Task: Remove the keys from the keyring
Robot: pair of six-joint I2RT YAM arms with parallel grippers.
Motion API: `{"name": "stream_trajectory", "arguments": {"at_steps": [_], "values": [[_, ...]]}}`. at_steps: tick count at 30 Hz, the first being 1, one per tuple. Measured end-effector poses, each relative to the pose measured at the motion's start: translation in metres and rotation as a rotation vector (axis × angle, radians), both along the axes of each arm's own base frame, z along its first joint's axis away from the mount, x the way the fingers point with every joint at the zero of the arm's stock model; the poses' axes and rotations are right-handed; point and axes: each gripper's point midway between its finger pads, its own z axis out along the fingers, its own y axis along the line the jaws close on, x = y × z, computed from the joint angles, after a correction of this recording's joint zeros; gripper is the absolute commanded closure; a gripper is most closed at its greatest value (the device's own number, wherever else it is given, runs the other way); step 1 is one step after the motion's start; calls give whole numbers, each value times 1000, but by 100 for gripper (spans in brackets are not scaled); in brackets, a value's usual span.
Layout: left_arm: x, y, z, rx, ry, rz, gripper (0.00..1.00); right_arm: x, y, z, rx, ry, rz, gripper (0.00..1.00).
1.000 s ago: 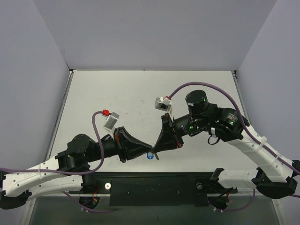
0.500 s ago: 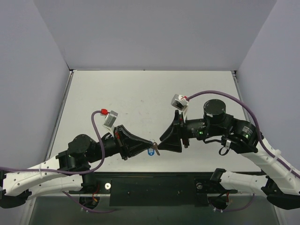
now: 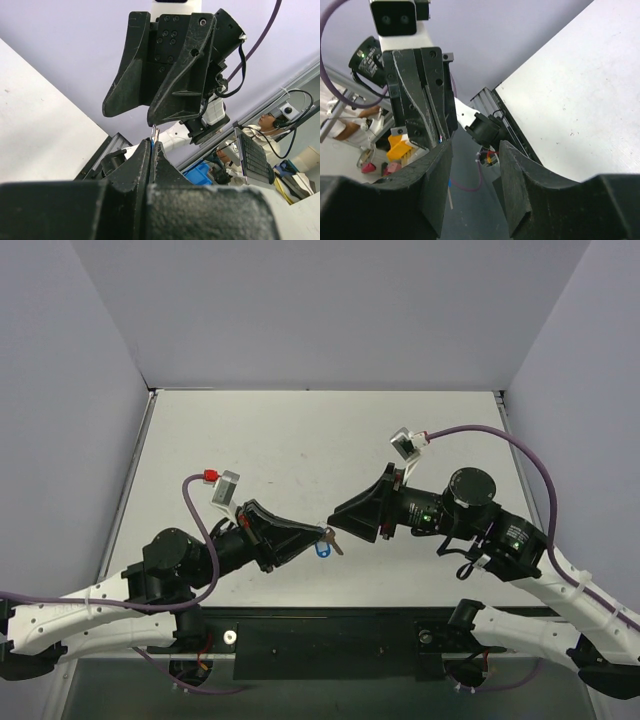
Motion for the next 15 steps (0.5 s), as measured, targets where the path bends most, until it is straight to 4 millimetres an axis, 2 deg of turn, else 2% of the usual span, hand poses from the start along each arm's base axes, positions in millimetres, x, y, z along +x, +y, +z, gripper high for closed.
{"name": "stream_trajectory", "arguments": {"at_steps": [9,15], "values": [[8,-5,-2,0,19,46,100,3,5,15,64,1,-19,65],[16,1,1,-17,30,95,100,1,0,24,92,-13,-35,67]]}}
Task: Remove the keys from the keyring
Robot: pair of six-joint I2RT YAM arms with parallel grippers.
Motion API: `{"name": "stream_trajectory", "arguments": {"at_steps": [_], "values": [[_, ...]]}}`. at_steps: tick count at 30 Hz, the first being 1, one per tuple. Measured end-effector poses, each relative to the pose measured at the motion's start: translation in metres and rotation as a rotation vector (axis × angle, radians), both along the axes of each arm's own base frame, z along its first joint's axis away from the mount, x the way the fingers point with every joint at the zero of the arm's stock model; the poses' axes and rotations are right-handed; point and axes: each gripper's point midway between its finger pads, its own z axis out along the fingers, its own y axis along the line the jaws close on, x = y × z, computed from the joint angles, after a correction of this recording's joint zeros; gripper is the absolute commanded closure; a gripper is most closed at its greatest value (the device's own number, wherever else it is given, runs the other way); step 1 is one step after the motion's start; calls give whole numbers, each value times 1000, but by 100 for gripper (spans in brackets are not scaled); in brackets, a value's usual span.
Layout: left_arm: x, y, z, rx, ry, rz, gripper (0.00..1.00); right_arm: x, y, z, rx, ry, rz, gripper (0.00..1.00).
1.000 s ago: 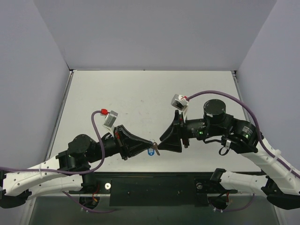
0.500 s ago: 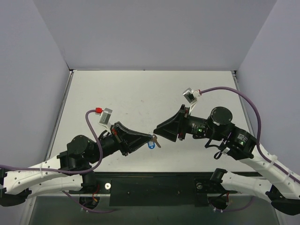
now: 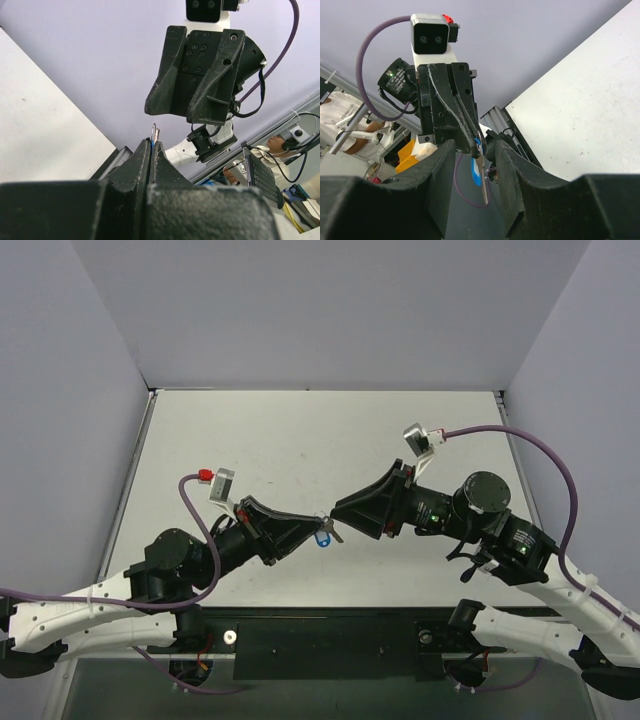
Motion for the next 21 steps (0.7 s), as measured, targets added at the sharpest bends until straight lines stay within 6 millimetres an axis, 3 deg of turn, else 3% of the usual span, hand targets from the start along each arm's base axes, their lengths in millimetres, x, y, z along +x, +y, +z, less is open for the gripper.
{"name": "stream_trajectory", "arguments": {"at_steps": [5,13,21], "values": [[3,2,3,-15,4,17,100,0,2,7,26,-5,4,68],[5,1,7,-33,1,25,100,-6,11,1,12,5,35,69],[5,0,10,-44,-1,26,100,-9,14,-1,5,1,46,81]]}}
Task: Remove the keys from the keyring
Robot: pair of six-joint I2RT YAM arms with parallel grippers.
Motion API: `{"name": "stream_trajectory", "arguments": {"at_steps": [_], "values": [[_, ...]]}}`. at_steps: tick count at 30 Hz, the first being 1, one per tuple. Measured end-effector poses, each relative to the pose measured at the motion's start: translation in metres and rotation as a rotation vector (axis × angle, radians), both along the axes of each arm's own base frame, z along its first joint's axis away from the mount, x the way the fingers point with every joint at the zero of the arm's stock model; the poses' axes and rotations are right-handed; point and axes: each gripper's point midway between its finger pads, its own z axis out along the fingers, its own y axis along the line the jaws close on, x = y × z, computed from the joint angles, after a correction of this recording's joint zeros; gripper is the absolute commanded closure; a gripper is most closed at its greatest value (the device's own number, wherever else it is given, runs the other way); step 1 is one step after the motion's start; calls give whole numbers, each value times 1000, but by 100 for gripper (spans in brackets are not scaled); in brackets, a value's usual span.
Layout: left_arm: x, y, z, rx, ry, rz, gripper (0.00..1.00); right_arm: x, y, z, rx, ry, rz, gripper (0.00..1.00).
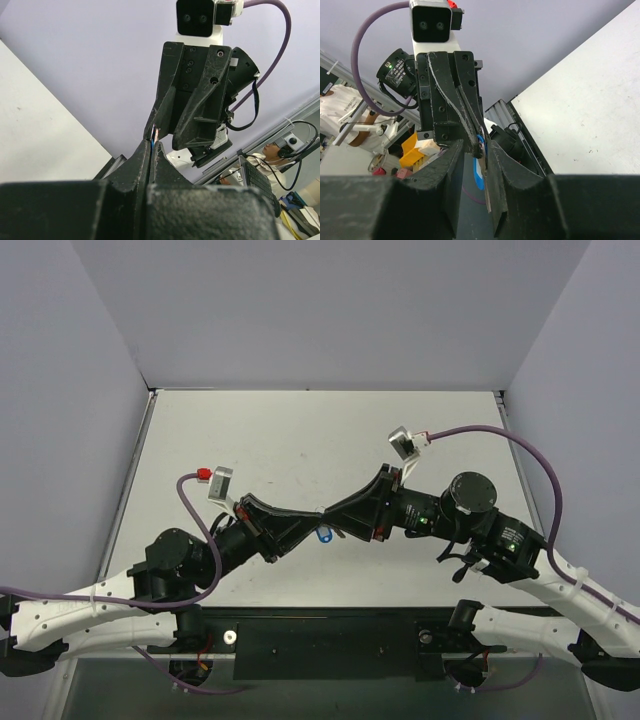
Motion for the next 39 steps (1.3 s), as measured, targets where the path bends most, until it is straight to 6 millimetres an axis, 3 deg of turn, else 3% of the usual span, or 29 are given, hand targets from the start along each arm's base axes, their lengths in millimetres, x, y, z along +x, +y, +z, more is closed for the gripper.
{"name": "stream_trajectory", "arguments": {"at_steps": [8,14,19,22,23,25,30,36,39], "values": [[0,0,1,-5,-2,0,100,1,2,-2,-7,-12,-4,100],[-1,2,6,-24,-3,-2,100,1,2,4,12,-27,-6,100],[-3,2,10,-14,-9,-9,63,-2,1,7,23,-42,-4,100],[-3,3,11,8,-16,-7,52,-6,-2,8,33,-50,0,100],[-3,4,11,16,-20,-4,41,-7,-3,8,34,-52,1,100],[-3,5,9,31,-19,-3,33,-9,-5,6,31,-56,5,100],[-5,16,9,60,-33,5,37,-10,-6,4,23,-62,5,100],[-10,26,28,63,-89,2,53,-17,-2,1,13,-60,56,100],[-14,27,37,66,-118,-10,55,-22,2,0,7,-58,96,100]]}}
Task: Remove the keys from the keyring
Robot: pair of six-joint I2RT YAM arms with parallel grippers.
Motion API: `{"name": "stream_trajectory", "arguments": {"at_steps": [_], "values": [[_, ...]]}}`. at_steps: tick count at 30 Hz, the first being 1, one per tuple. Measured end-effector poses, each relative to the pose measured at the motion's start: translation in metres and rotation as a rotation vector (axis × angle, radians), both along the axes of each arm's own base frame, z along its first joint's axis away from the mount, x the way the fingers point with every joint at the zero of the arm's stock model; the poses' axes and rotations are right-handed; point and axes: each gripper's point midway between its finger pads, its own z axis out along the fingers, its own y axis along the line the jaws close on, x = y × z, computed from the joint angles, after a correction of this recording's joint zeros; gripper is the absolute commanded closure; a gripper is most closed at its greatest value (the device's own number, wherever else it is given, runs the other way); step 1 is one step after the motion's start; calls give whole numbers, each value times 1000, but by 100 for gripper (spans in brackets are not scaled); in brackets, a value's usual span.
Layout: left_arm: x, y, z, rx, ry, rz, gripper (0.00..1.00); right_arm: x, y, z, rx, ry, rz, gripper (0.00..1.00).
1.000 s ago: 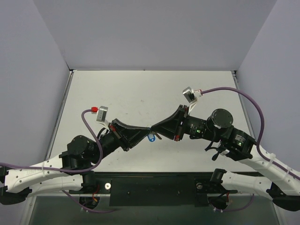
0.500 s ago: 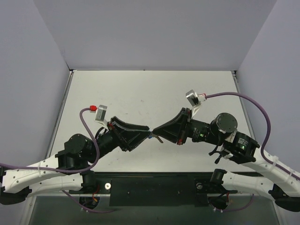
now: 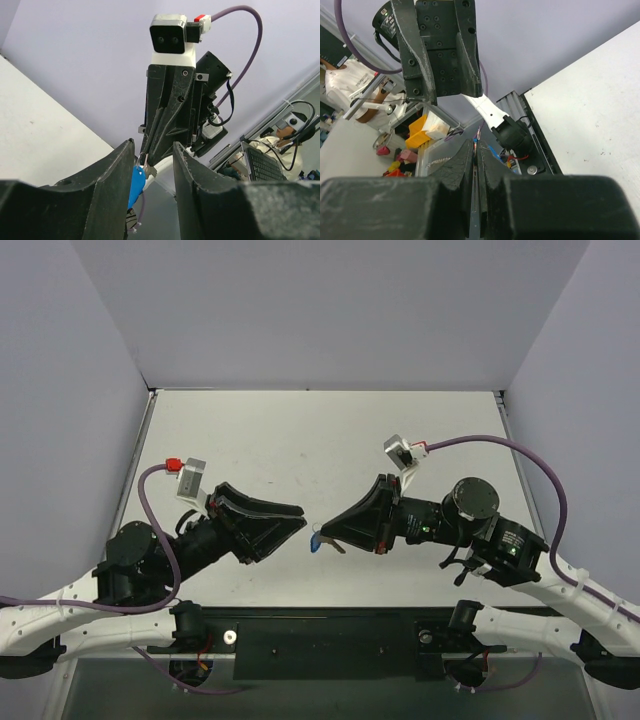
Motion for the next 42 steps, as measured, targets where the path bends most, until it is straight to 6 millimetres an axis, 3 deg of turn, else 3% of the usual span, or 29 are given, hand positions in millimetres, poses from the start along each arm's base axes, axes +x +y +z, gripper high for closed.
{"name": "stream_trajectory", "arguments": {"at_steps": [25,27,30,42], "values": [[-6,-16,-10,54,-21,-55,77,-11,0,15,27,-31,54,100],[-7,-16,-10,53,-21,-58,83,-11,-1,16,28,-32,54,100],[-8,-17,-9,48,-21,-66,99,-10,0,16,27,-36,53,100],[-12,-18,-10,59,-34,-84,100,-12,0,16,15,-42,67,100]]}}
